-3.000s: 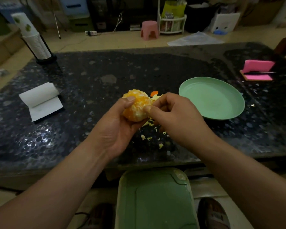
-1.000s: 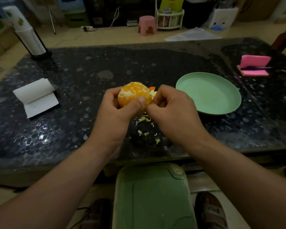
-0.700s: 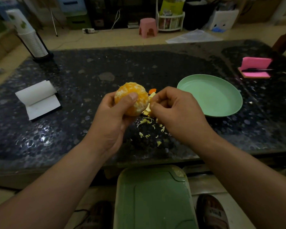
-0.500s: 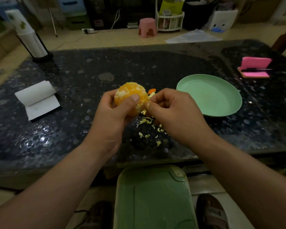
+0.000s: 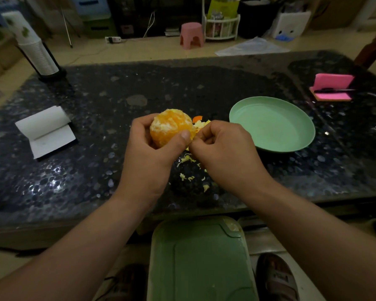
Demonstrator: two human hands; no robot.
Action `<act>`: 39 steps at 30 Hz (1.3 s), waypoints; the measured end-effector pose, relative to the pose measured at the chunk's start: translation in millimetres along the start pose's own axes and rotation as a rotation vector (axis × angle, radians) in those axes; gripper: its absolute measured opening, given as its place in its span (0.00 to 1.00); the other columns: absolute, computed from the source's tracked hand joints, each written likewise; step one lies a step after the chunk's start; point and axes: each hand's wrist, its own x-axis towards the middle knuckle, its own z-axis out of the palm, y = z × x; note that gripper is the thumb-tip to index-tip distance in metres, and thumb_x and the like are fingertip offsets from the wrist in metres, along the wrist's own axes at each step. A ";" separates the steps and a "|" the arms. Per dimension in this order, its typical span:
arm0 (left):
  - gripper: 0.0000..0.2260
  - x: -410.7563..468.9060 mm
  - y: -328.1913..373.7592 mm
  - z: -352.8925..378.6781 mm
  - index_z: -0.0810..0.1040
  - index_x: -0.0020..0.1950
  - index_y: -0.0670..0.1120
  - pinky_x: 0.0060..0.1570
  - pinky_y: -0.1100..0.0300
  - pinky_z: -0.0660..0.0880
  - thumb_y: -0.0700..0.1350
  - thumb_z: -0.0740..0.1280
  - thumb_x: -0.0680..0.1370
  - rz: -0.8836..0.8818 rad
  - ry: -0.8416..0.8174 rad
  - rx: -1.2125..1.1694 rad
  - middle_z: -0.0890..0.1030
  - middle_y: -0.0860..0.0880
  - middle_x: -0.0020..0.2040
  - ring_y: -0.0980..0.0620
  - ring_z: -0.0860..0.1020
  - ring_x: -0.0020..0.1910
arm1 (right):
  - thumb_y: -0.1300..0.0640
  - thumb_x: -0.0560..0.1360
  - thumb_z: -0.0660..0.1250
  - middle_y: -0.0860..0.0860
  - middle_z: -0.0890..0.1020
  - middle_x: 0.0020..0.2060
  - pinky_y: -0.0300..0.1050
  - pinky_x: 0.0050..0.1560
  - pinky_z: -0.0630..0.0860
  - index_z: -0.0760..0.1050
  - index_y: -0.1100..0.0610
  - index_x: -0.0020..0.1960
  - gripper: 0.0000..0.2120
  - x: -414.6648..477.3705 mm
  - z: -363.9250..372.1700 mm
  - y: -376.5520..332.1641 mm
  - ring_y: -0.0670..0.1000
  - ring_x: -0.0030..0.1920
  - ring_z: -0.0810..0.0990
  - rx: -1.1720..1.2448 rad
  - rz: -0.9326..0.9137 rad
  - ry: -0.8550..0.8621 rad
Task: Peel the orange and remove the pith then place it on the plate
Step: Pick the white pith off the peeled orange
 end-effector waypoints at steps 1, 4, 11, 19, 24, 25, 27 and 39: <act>0.23 0.4 -0.3 0.1 0.73 0.69 0.48 0.51 0.62 0.81 0.45 0.78 0.77 -0.003 0.005 -0.009 0.83 0.47 0.62 0.52 0.85 0.58 | 0.53 0.77 0.72 0.48 0.82 0.29 0.45 0.35 0.75 0.79 0.53 0.39 0.09 0.3 0.6 -0.4 0.46 0.30 0.78 -0.004 -0.004 0.006; 0.23 2.2 -0.5 -0.1 0.74 0.68 0.49 0.52 0.60 0.82 0.46 0.79 0.77 -0.052 0.008 -0.070 0.84 0.48 0.61 0.51 0.85 0.58 | 0.52 0.76 0.72 0.48 0.80 0.30 0.49 0.35 0.77 0.78 0.52 0.40 0.08 0.1 1.1 -0.7 0.46 0.30 0.77 0.017 -0.019 0.016; 0.26 6.7 3.3 -1.6 0.74 0.69 0.43 0.61 0.47 0.83 0.48 0.77 0.74 -0.207 -0.018 -0.265 0.84 0.43 0.64 0.43 0.85 0.62 | 0.54 0.75 0.72 0.46 0.79 0.27 0.40 0.32 0.71 0.78 0.52 0.40 0.06 -0.8 -1.5 -1.6 0.43 0.28 0.75 0.073 -0.070 0.006; 0.27 10.7 4.4 -4.4 0.73 0.72 0.38 0.57 0.51 0.83 0.46 0.74 0.76 -0.255 -0.044 -0.404 0.82 0.39 0.67 0.42 0.84 0.64 | 0.55 0.77 0.71 0.46 0.79 0.28 0.36 0.30 0.70 0.79 0.52 0.43 0.05 1.4 -4.3 2.4 0.42 0.27 0.74 0.125 -0.060 -0.049; 0.28 12.5 3.4 -6.7 0.74 0.70 0.42 0.57 0.51 0.83 0.48 0.75 0.73 -0.194 -0.019 -0.312 0.84 0.42 0.65 0.44 0.85 0.62 | 0.54 0.80 0.73 0.49 0.84 0.35 0.36 0.32 0.75 0.81 0.51 0.47 0.03 -0.1 -7.0 2.2 0.44 0.32 0.81 0.146 -0.037 -0.111; 0.27 12.5 2.7 -7.0 0.74 0.70 0.42 0.56 0.52 0.83 0.48 0.76 0.73 -0.176 -0.015 -0.287 0.84 0.43 0.64 0.45 0.85 0.61 | 0.53 0.80 0.73 0.49 0.85 0.35 0.37 0.32 0.76 0.81 0.51 0.48 0.03 0.2 -6.9 2.5 0.45 0.33 0.82 0.146 -0.029 -0.116; 0.27 11.8 2.1 -7.3 0.74 0.70 0.44 0.54 0.54 0.82 0.48 0.76 0.73 -0.147 -0.012 -0.247 0.84 0.45 0.62 0.47 0.86 0.59 | 0.52 0.81 0.72 0.50 0.86 0.36 0.43 0.34 0.80 0.82 0.52 0.48 0.04 1.9 -6.4 3.4 0.47 0.34 0.84 0.128 -0.020 -0.119; 0.26 7.4 -1.3 -5.8 0.74 0.68 0.48 0.54 0.56 0.82 0.48 0.81 0.74 -0.053 -0.027 -0.121 0.85 0.48 0.60 0.48 0.85 0.58 | 0.55 0.81 0.71 0.51 0.86 0.36 0.51 0.36 0.82 0.83 0.54 0.44 0.07 4.5 -6.7 7.2 0.50 0.34 0.84 0.084 0.005 -0.106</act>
